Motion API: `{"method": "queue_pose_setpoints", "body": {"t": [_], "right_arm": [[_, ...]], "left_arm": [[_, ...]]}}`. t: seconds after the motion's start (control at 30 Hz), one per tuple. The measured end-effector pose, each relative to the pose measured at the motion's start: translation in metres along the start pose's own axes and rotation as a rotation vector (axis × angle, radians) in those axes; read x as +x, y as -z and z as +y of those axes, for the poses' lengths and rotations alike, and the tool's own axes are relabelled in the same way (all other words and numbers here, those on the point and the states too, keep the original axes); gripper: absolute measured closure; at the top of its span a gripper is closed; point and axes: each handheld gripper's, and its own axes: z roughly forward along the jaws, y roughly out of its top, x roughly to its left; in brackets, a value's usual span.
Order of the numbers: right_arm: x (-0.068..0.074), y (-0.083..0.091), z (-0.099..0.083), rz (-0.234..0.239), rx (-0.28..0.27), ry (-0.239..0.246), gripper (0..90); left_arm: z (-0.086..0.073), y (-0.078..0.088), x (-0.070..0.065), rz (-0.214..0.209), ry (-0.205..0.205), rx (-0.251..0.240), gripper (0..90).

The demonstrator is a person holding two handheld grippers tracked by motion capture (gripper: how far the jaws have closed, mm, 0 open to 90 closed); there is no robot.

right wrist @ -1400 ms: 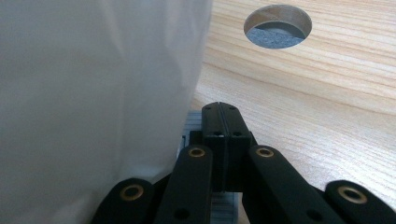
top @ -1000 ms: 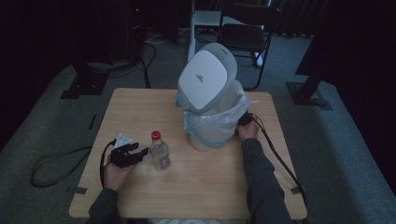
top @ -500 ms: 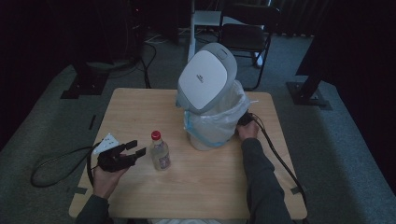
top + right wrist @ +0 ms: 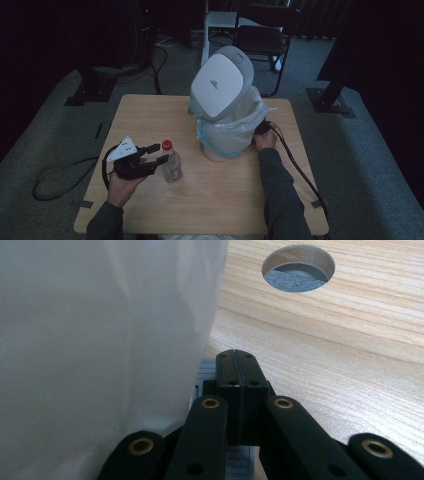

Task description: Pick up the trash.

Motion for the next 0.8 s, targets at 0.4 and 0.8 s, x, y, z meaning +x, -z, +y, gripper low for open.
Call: {"method": "queue_pose_setpoints", "body": {"t": [0.4, 0.8], "right_arm": [[0.000, 0.000, 0.000, 0.000, -0.001, 0.001, 90.0], [0.000, 0.000, 0.000, 0.000, -0.002, -0.001, 90.0]], "left_arm": [[0.006, -0.017, 0.002, 0.026, -0.018, -0.005, 58.5], [0.011, -0.020, 0.001, 0.081, -0.045, -0.024, 62.8]]}}
